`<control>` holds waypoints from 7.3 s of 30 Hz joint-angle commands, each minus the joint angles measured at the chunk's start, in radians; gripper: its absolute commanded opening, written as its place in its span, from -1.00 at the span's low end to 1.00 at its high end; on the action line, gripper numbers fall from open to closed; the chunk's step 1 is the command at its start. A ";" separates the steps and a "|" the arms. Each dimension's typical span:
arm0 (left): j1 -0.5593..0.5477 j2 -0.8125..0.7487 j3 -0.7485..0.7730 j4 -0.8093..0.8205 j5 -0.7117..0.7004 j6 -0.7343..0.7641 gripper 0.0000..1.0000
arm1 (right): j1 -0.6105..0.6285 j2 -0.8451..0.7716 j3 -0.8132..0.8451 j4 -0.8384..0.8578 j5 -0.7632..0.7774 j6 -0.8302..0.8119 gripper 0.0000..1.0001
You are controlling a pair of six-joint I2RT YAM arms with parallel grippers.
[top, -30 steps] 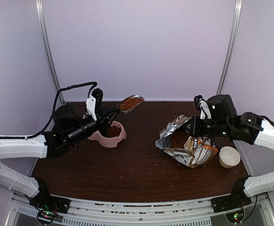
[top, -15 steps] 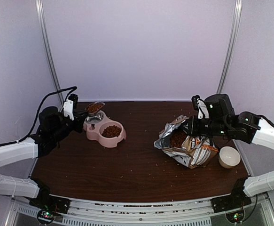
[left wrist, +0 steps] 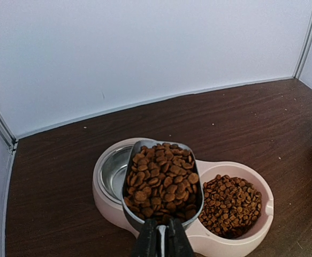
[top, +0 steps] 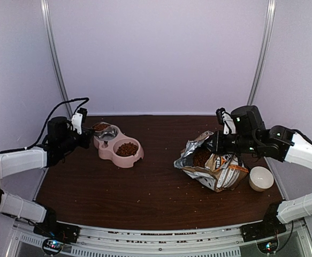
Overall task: Serve the pet food
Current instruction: Place the pet food in the pet food bowl, then insert the spatula into the pet food bag, then collect the pet food from the pet food bag, then place the pet food in the pet food bowl.
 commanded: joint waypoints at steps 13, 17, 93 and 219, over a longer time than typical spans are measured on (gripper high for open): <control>0.045 0.171 0.196 -0.119 0.020 0.032 -1.00 | -0.026 0.010 0.042 0.060 -0.010 -0.029 -1.00; 0.044 0.209 0.237 -0.178 0.011 0.041 -1.00 | -0.029 0.015 0.038 0.063 -0.017 -0.030 -1.00; -0.412 -0.120 0.560 -0.785 0.057 0.082 -1.00 | -0.042 0.043 0.101 -0.057 -0.200 -0.086 -1.00; -1.039 0.278 0.228 0.504 -0.220 -0.018 -1.00 | 0.017 -0.198 0.074 -0.119 0.195 0.055 -1.00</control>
